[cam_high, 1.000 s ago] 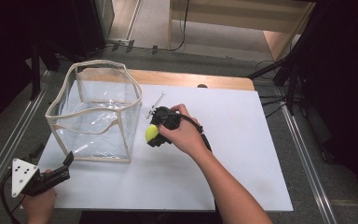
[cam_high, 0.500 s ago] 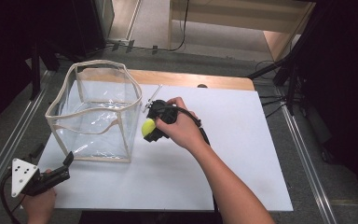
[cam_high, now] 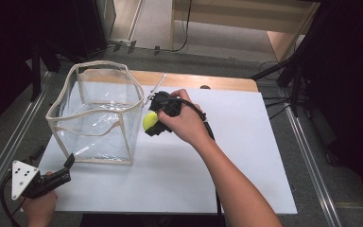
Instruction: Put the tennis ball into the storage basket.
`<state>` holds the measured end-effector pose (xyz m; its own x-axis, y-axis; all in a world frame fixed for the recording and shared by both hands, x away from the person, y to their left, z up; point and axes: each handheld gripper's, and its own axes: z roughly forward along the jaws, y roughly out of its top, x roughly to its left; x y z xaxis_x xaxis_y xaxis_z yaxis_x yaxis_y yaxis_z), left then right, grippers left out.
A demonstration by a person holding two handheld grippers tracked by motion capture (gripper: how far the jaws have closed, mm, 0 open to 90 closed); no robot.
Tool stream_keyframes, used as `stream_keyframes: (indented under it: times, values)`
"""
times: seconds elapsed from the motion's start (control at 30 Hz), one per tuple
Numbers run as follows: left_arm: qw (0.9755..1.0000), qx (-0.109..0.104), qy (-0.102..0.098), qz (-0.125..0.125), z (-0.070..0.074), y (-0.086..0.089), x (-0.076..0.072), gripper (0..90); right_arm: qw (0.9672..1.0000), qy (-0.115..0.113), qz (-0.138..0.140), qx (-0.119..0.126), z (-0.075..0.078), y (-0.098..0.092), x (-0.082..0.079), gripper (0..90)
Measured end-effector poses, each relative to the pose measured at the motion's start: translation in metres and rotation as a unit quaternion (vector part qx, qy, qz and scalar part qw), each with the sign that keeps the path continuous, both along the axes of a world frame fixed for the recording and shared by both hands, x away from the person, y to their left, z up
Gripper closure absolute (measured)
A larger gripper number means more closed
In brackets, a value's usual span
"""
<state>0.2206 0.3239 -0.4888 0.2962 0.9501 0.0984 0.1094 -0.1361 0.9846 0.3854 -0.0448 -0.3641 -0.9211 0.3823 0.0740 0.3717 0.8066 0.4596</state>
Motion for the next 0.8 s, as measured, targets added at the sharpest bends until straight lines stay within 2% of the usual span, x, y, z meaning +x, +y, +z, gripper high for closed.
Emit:
stream_keyframes:
  times: [0.1,0.4,0.63,0.8]
  values:
    - [1.0,0.002,0.002,0.0,0.0,0.001,0.0,6.9,1.0,-0.008,0.003,0.002,0.009,-0.002,0.002,23.3]
    - [1.0,0.001,0.002,0.0,0.0,0.0,0.0,6.9,0.9999,-0.013,-0.002,0.005,0.026,-0.002,0.005,23.3]
    - [1.0,0.001,0.002,0.0,0.0,0.001,0.0,6.9,0.9998,-0.018,0.001,-0.008,0.038,0.0,0.01,23.3]
    - [1.0,-0.001,0.001,-0.001,0.0,0.0,0.0,6.9,0.9998,-0.019,0.002,-0.004,0.05,0.001,0.013,23.3]
